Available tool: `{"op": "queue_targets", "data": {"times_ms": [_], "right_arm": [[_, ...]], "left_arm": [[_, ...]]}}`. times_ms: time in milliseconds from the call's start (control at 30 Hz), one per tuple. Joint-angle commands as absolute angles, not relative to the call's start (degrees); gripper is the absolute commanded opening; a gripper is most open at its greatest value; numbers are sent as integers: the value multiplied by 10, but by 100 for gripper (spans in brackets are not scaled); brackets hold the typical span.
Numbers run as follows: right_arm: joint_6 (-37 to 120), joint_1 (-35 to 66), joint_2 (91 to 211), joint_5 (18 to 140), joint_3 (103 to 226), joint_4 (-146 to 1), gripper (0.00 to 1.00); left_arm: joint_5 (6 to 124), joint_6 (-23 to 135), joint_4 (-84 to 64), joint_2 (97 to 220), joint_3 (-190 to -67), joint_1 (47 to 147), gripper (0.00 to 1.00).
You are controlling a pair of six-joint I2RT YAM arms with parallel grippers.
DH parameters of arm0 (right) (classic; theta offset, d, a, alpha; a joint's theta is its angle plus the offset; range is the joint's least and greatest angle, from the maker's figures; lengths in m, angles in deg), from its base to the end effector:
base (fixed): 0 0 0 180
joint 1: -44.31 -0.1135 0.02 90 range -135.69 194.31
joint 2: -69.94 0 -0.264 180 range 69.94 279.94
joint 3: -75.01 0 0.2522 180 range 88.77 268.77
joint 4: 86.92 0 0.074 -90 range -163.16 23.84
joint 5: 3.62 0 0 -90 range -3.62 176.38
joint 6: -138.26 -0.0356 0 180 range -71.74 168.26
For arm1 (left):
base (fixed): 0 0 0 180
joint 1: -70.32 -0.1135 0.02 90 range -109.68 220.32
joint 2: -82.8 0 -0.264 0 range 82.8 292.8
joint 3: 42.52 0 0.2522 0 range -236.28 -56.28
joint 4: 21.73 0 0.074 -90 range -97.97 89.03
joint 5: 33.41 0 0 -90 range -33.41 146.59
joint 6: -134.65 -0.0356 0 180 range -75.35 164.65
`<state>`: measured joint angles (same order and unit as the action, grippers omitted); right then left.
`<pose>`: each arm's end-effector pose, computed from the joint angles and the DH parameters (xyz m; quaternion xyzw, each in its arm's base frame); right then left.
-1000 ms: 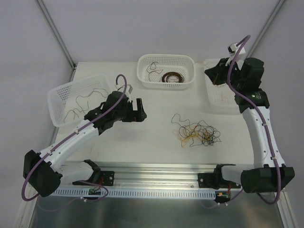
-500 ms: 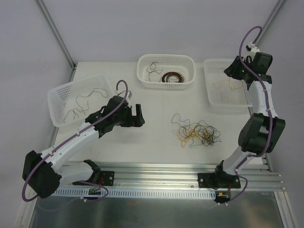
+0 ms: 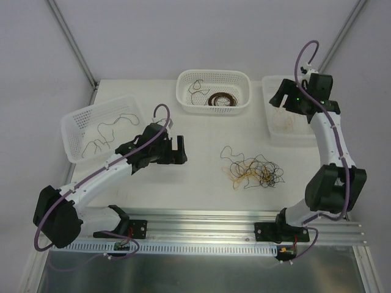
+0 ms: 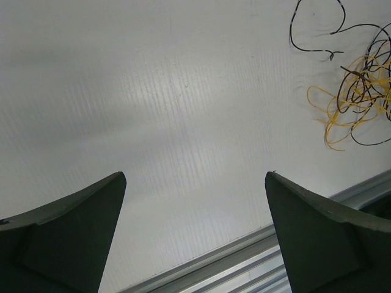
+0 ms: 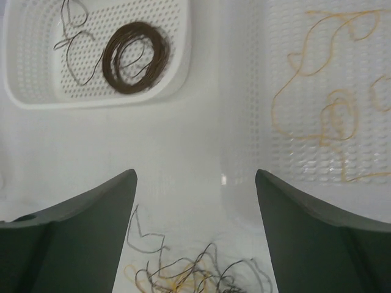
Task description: Untangle the cables
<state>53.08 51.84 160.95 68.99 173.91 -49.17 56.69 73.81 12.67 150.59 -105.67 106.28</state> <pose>0.3663 -0.0377 0.3583 -0.0555 0.8570 0.0768 0.5065 0.2077 -0.1508 0.2685 0.0539 0.9011 -0.2322 0.3622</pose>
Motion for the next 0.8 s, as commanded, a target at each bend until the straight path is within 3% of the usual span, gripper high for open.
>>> {"op": "queue_targets", "data": {"times_ms": [0,333,567,767], "right_arm": [[498,444,1526,735,1681,-439,82],[455,310,1455,750,1451,-425,78],[466,284,1484,754,1427,-467,74],[480,279,1533,749,1438,-491,62]], "left_arm": [[592,736,123,1514,-1078,1063,99],[612,763,122,1509,-1054,1064,99],[602,795,116,1486,-1025,1075,99],[591,825,115,1462,-1001,1083,99]]}}
